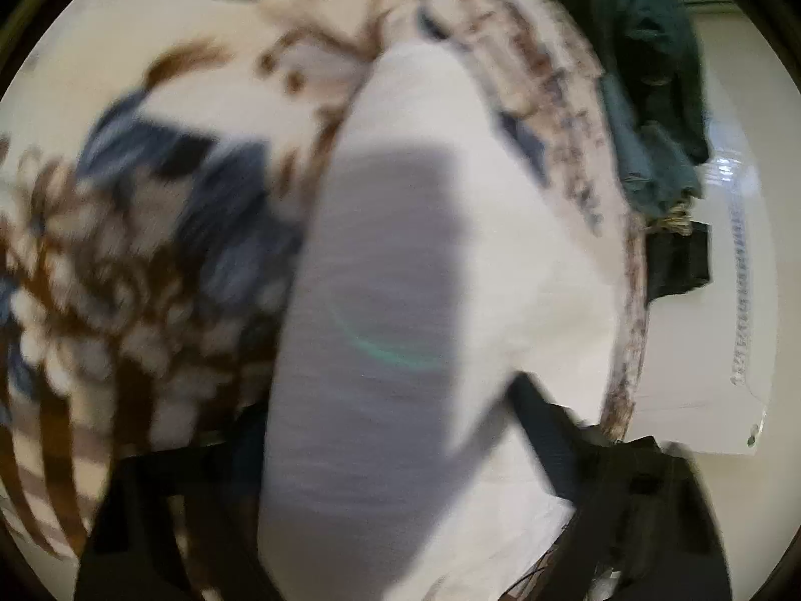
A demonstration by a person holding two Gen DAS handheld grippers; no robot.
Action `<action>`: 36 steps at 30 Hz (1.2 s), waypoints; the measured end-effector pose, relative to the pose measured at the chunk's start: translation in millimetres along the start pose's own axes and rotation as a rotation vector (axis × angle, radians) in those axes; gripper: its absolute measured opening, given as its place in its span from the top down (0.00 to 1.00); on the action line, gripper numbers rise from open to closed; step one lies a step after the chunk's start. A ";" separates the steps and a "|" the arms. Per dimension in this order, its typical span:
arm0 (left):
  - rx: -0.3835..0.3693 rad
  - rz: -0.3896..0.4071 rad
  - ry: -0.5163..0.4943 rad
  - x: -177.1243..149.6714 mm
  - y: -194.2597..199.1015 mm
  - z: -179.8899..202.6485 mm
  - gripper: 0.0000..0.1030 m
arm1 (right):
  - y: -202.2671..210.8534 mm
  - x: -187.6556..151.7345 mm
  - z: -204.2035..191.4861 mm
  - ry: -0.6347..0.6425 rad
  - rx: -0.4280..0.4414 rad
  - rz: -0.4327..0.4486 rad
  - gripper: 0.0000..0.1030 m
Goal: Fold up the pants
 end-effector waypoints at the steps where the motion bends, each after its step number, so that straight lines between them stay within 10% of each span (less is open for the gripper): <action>1: 0.000 0.011 -0.006 0.1 2.3 2.4 0.47 | 2.9 -3.1 -3.8 0.020 0.002 0.005 0.55; 7: -0.047 0.059 -0.020 -5.5 32.9 16.9 0.72 | 11.1 -10.7 -42.4 0.096 -0.025 0.048 0.62; 22: -0.093 0.209 -0.038 67.6 158.2 71.1 0.77 | 1.7 21.2 -218.2 0.225 0.012 0.044 0.64; 36: -0.136 0.271 -0.058 340.7 237.5 0.7 0.77 | -235.9 102.1 -409.6 0.313 0.015 0.089 0.64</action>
Point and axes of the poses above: each gripper's, at about its wrist camera, not at the fingertips, and y roughly against the way its jaws point, z to its right, x to its top, the point moved 6 cm from there along -y, roughly the way its jaws point, and after that the axes turned 5 degrees about x, right-handed, at the moved point
